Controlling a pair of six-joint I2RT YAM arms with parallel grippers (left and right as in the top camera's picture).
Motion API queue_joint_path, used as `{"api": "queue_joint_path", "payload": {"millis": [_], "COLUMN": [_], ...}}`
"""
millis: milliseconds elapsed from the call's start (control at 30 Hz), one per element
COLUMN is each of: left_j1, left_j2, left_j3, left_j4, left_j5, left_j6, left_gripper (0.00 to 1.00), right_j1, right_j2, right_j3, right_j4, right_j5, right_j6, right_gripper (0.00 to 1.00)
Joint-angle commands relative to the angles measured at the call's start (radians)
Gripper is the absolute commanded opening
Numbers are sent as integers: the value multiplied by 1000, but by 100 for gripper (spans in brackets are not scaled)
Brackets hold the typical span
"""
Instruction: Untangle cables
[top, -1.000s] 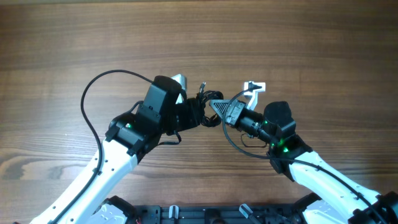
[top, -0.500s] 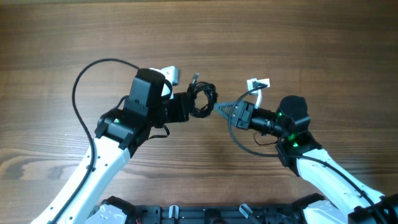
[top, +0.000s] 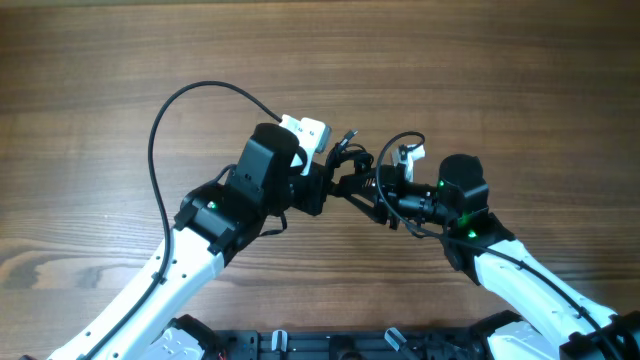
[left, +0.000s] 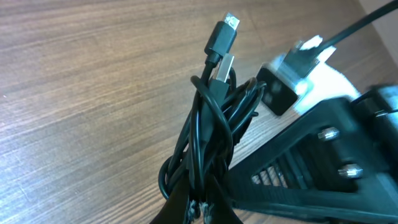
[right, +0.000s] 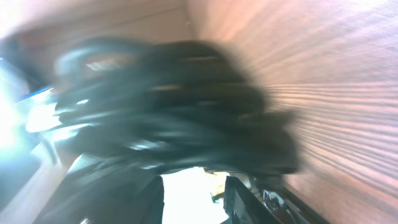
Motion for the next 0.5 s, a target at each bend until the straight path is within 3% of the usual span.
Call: {"api": "queue_joint_path", "payload": {"millis": [0, 233, 467], "left_j1": [-6, -43, -131], "left_j2": [-22, -22, -19], "left_j3": [5, 5, 5], "left_j4": [16, 8, 8], "left_j5": [-37, -38, -175], "left_j6": [23, 24, 24], "left_gripper": [4, 4, 4], "right_j1": [6, 6, 6], "right_j2": [-6, -6, -6], "right_j3": [6, 6, 6], "right_j4": [-56, -66, -66], "right_j5": [29, 76, 70], "right_j6": [53, 81, 146], "right_gripper": [33, 32, 28]}}
